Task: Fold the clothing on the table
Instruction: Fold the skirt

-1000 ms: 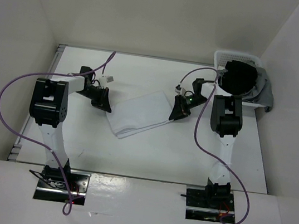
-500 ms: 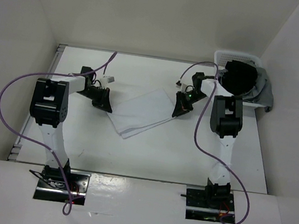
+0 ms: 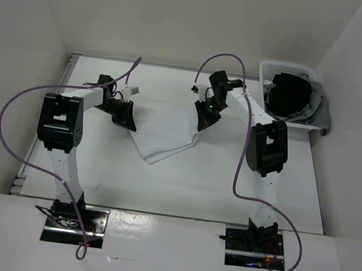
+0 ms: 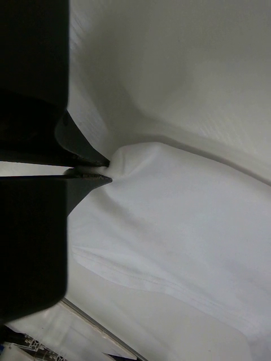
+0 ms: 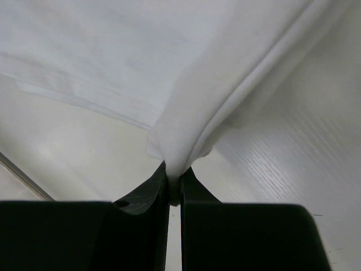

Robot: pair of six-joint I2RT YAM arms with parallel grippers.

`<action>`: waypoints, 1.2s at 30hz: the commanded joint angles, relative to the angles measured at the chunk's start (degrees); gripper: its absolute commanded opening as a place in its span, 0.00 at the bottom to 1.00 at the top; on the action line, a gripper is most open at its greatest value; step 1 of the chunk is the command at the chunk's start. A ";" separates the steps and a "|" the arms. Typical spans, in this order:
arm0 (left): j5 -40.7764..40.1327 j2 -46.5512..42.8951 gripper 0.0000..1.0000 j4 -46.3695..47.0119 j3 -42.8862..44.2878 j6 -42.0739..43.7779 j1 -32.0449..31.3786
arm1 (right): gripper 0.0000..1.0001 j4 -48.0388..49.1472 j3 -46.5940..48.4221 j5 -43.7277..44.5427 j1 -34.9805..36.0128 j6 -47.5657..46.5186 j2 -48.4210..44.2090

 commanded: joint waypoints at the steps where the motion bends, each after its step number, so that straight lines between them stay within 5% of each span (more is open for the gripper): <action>1: 1.20 0.93 0.03 -1.39 2.50 1.59 0.28 | 0.00 -0.45 2.28 3.98 3.39 -2.21 -3.46; 14: 1.20 1.99 0.03 -2.54 2.52 1.59 1.43 | 0.00 -2.21 2.98 10.67 15.08 -4.41 -5.13; 36: 1.72 1.46 0.03 -1.48 0.40 1.59 1.43 | 0.00 -10.38 17.39 11.90 27.03 -8.11 1.72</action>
